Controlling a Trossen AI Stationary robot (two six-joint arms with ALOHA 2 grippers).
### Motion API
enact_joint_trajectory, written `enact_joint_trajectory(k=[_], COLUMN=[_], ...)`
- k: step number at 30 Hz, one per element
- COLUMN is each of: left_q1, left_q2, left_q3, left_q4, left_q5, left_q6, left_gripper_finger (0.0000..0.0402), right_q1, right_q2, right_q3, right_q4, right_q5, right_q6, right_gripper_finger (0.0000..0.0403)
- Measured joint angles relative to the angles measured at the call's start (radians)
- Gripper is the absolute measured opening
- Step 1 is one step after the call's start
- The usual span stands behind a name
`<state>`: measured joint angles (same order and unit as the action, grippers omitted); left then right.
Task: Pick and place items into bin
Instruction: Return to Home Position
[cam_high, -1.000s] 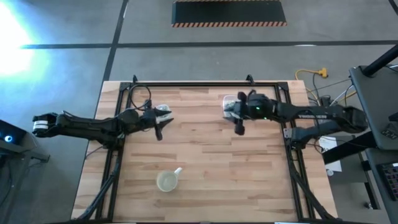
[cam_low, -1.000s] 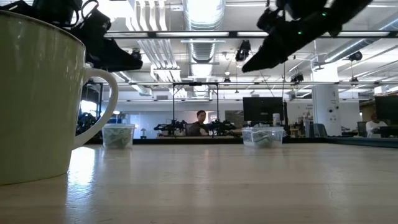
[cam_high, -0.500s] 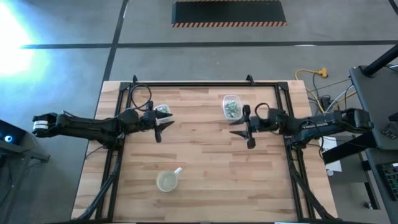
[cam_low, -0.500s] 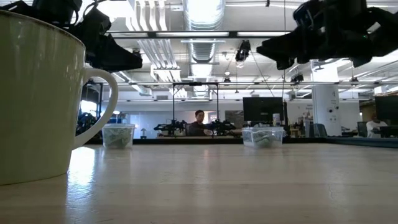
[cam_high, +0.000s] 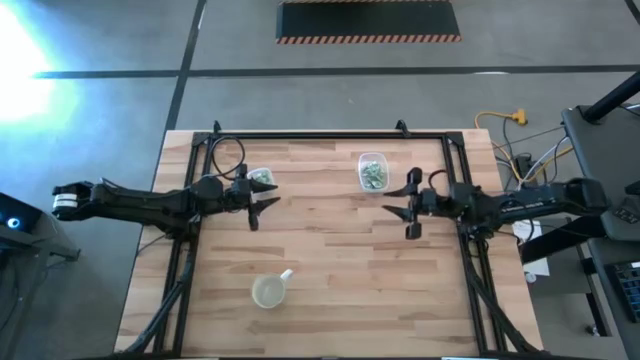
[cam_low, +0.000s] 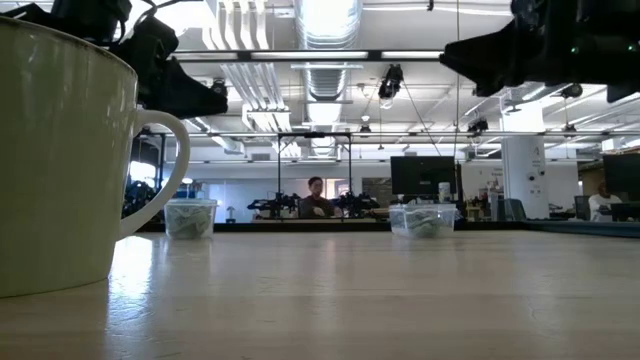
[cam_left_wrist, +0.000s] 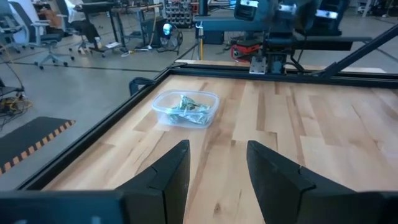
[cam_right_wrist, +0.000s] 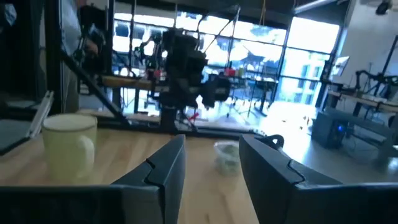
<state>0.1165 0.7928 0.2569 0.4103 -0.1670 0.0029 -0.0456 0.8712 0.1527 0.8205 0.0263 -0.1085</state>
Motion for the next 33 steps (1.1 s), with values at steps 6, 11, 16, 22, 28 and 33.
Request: enact_joint_trajectory(k=[6,11,16,22,28,33], left_q1=[0.0,0.0,0.0,0.0,0.0,0.0], left_q2=[0.0,0.0,0.0,0.0,0.0,0.0], left_q3=[0.0,0.0,0.0,0.0,0.0,0.0], left_q4=[0.0,0.0,0.0,0.0,0.0,-0.001], left_q5=[0.006,0.006,0.006,0.006,0.006,0.006], left_q6=[0.003,0.003,0.003,0.004,0.004,0.004], left_gripper_finger=[0.0143,0.0143,0.0143,0.0143,0.0143,0.0143], right_q1=[0.003,0.009,0.009,0.011,0.011,0.034], right_q2=[-0.185,-0.307,-0.404,-0.44,-0.5,-0.54], right_q3=[-0.018,-0.038,-0.052,-0.089,-0.101,-0.115], right_q4=[-0.161,-0.225,-0.294,-0.285,-0.287,-0.291], right_q5=[0.0,0.001,0.001,0.003,0.003,0.003], right_q6=[0.001,-0.004,-0.002,0.009,0.029,0.049], right_gripper_finger=[0.0133,0.0134,0.0139,0.0135,0.013,0.0134])
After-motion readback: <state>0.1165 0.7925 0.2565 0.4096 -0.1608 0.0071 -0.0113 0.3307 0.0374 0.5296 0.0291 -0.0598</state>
